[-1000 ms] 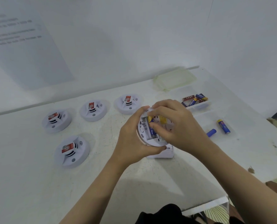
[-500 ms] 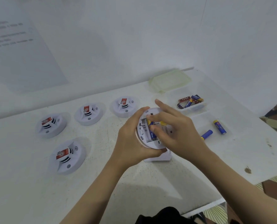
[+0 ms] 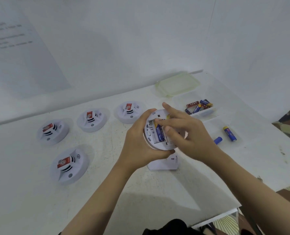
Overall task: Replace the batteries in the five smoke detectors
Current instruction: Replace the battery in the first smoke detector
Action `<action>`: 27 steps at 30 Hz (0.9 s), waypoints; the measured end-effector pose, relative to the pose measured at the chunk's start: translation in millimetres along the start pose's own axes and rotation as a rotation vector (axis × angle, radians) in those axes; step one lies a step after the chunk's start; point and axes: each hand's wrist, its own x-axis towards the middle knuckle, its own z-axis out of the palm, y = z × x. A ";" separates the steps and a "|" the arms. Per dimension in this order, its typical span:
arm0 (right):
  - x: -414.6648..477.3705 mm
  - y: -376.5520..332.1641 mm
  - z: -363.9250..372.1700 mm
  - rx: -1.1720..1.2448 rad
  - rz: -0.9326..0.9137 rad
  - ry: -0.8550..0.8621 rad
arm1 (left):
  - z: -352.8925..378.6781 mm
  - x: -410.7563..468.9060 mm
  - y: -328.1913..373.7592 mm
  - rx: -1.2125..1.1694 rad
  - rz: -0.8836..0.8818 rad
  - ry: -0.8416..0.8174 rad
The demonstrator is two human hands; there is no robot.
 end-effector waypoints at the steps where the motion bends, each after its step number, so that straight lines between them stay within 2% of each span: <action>1: 3.3 1.5 -4.3 0.085 0.056 0.032 | 1.0 2.4 -2.7 0.002 -0.011 -0.005; 3: 16.1 10.9 -17.0 0.105 0.155 0.139 | 2.5 8.3 -7.5 0.014 -0.036 -0.004; 5: 36.2 29.4 -34.2 -0.091 0.250 0.196 | 3.7 13.6 -12.2 0.024 -0.053 0.004; 8: 66.3 65.6 -55.5 -0.408 0.457 0.036 | 7.2 18.2 -17.4 0.027 -0.062 0.013; 11: 89.4 91.4 -60.3 -0.516 0.615 -0.206 | 12.1 20.8 -20.1 0.021 -0.075 0.025; 14: 103.4 99.7 -51.5 -0.601 0.651 -0.386 | 16.9 24.1 -20.7 0.015 -0.089 0.031; 18: 110.1 108.8 -40.9 -0.726 0.644 -0.441 | 21.6 27.4 -21.3 0.009 -0.105 0.040; 21: 112.4 113.0 -42.0 -0.681 0.659 -0.435 | 22.9 28.5 -24.2 0.018 -0.120 0.046; 27: 109.8 80.3 -67.0 -0.244 0.648 -0.187 | 20.8 28.4 -31.0 0.035 -0.137 0.052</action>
